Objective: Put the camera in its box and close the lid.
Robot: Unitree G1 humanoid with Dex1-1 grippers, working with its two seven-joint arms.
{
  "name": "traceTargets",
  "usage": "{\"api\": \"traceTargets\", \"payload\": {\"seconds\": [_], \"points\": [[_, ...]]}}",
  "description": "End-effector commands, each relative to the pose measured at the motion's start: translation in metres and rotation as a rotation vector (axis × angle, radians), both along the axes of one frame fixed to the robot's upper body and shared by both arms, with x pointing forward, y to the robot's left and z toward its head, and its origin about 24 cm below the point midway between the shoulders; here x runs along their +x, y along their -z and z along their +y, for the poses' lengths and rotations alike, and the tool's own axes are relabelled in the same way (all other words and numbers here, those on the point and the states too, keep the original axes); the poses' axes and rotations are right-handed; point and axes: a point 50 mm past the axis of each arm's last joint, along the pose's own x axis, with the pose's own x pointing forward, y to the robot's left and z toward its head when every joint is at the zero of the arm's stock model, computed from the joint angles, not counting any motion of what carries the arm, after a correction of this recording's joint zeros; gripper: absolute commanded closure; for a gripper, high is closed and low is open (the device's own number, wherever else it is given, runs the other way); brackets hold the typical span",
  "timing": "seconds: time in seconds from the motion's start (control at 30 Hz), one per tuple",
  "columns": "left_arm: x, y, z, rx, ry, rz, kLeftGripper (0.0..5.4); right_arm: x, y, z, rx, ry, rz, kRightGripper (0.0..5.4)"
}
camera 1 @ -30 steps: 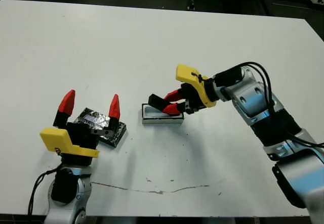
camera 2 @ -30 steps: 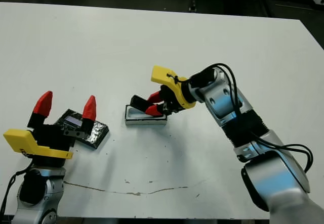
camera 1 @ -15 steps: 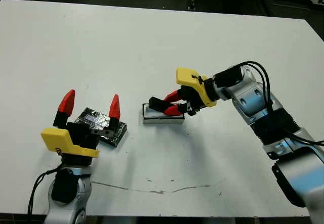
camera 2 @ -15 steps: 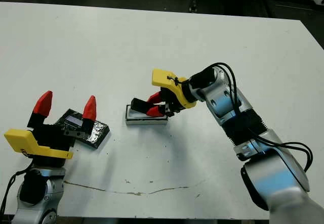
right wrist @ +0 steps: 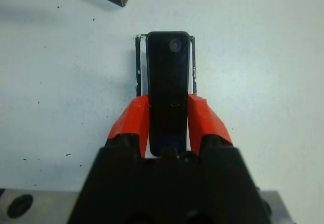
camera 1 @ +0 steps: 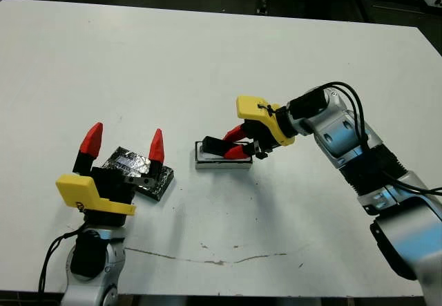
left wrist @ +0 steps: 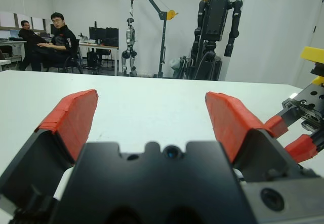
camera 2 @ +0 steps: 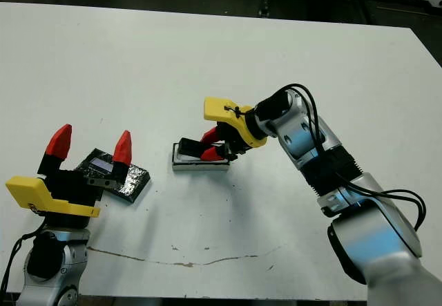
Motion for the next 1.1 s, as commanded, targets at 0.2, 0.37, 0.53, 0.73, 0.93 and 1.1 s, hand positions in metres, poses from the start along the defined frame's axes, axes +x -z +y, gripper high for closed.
{"api": "traceTargets", "payload": {"seconds": [0.2,0.37,0.53,0.73,0.93,1.1], "points": [[-0.001,0.002,0.001,0.007,-0.008,0.013,0.00,0.002,0.003,-0.012,-0.078,-0.025,-0.038,2.96],[-0.001,0.002,0.000,0.004,-0.006,0.014,0.00,0.003,-0.001,-0.013,-0.069,-0.062,-0.066,2.21],[-0.001,0.003,0.000,0.005,-0.002,0.012,0.00,0.003,-0.006,-0.015,-0.049,-0.071,-0.073,1.57],[-0.001,0.004,-0.001,-0.007,0.002,0.015,0.00,0.003,-0.020,-0.019,-0.011,-0.072,-0.107,0.66],[0.000,0.005,0.000,0.000,0.001,0.016,0.00,0.004,-0.042,-0.030,0.058,-0.030,-0.129,0.01],[0.000,0.004,0.000,0.002,0.003,0.012,0.00,0.002,-0.058,-0.047,0.205,0.080,-0.135,0.01]]}}
